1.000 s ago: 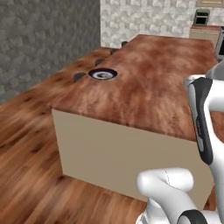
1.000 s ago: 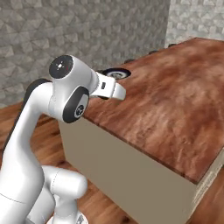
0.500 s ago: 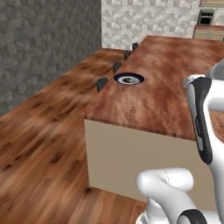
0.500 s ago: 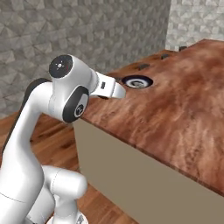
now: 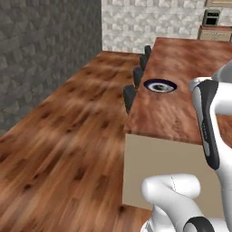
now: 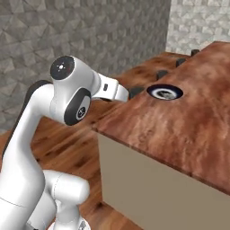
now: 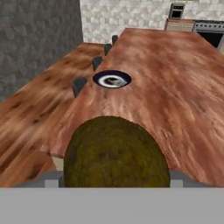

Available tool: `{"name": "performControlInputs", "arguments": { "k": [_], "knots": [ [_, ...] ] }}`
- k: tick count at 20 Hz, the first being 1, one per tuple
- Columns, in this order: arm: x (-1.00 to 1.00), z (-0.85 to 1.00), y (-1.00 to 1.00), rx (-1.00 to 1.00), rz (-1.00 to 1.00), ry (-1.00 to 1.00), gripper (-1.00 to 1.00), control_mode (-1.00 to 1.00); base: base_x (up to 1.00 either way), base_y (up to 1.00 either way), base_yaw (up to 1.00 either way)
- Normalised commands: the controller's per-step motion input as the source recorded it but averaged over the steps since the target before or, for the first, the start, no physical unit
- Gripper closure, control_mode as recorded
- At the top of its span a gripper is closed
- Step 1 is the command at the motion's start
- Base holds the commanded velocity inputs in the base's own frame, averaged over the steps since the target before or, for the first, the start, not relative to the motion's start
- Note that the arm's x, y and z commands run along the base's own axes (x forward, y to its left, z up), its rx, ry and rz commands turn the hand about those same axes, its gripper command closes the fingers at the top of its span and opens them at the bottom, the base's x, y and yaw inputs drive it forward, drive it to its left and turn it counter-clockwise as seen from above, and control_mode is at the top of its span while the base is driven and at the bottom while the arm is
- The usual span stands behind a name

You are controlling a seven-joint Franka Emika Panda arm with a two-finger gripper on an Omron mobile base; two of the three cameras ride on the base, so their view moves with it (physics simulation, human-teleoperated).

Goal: Take the cheese, fish, and avocado from the fridge and place them on the plate on the dining counter to create an appetizer plate.

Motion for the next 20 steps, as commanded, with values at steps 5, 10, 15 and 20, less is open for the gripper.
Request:
{"name": "performControlInputs", "arguments": {
  "k": [5,10,15,20],
  "knots": [
    [0.00,0.00,0.00,0.00,0.00,0.00,1.00,1.00,0.25,1.00,-0.26],
    [0.00,0.00,0.00,0.00,0.00,0.00,1.00,1.00,0.18,0.82,-0.54],
    [0.00,0.00,0.00,0.00,0.00,0.00,1.00,1.00,0.23,0.22,-0.92],
    [0.00,0.00,0.00,0.00,0.00,0.00,1.00,1.00,0.23,0.35,-0.93]
  ]
}}
